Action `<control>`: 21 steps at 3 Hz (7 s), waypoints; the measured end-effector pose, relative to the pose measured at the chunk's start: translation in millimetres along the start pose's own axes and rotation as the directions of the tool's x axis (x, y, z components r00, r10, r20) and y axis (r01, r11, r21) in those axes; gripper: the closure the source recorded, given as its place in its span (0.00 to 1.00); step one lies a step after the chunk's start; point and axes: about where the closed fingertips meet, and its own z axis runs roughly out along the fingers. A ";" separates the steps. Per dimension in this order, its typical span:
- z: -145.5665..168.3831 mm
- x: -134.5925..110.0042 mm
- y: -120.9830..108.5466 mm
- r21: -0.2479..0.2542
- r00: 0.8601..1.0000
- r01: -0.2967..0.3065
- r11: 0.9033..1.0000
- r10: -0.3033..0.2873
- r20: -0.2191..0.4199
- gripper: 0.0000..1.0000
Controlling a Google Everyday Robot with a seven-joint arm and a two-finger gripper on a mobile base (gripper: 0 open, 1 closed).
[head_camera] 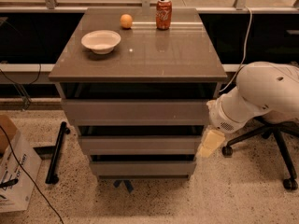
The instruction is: Open middle drawer
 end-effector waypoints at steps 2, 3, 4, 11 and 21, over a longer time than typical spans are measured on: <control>60.0 5.6 5.2 -0.064 0.999 -0.023 0.998 0.025 0.022 0.00; 97.0 11.3 9.5 -0.135 0.997 -0.014 0.991 0.024 0.071 0.00; 133.8 18.7 13.6 -0.184 0.991 -0.025 0.983 0.048 0.123 0.00; 304.2 30.3 -27.6 -0.199 0.991 0.013 0.980 0.014 0.136 0.26; 321.1 55.2 -27.5 -0.211 0.999 0.049 0.976 -0.046 0.018 0.19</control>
Offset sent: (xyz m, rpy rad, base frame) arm 0.0185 0.0213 -0.1095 0.1550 0.1182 0.0539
